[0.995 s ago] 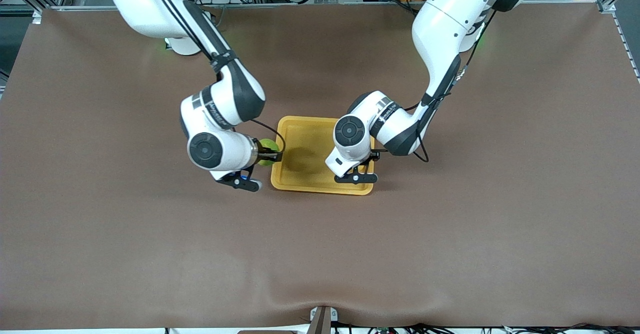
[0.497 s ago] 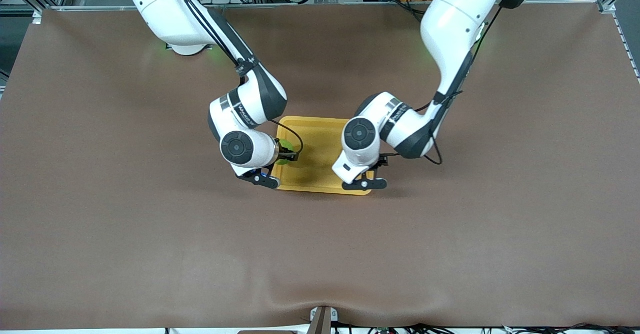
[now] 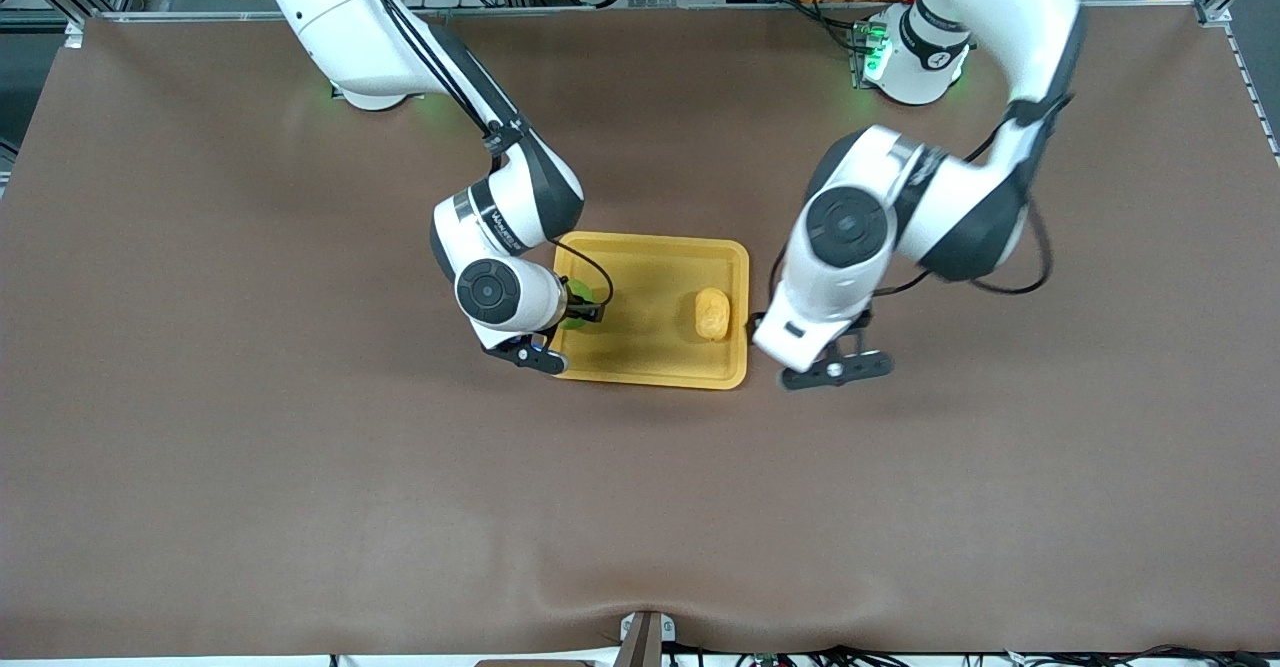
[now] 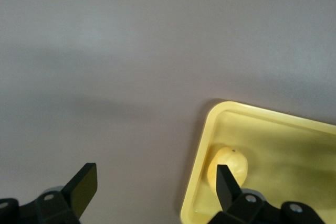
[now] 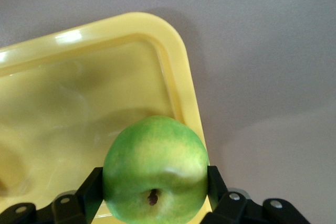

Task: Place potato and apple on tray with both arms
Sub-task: 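Lower the apple into the tray while the left gripper withdraws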

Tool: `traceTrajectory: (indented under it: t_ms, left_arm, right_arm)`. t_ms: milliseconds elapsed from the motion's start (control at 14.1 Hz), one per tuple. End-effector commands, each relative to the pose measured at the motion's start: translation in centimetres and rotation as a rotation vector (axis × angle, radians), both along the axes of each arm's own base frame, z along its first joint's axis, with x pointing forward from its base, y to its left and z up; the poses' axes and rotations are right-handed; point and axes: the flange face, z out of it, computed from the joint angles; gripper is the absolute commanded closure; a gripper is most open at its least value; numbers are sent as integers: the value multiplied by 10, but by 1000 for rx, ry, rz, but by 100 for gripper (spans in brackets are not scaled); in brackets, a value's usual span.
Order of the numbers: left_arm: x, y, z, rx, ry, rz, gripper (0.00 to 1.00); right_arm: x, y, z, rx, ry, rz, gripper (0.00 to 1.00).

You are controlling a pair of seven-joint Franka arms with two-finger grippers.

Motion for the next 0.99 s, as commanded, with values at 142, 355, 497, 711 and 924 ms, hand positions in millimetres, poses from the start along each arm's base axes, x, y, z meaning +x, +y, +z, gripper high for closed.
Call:
traceTrajectory:
  t_ms: [142, 355, 497, 711, 924]
  left_arm:
    - [-8, 68, 76, 22, -1, -10, 0]
    - [-5, 118, 103, -2, 21, -30, 0]
    - [-6, 145, 119, 2, 26, -49, 0]
    - [-6, 182, 137, 3, 11, -23, 0]
    - [-7, 225, 152, 4, 21, -73, 0]
  right_arm:
    - [-8, 13, -7, -7, -6, -27, 68]
    - [-5, 7, -17, -26, 9, -61, 44]
    - [-5, 7, -17, -29, 15, -67, 0]
    - [5, -3, -4, -33, 11, -120, 0]
    - [21, -31, 37, -23, 16, -140, 0]
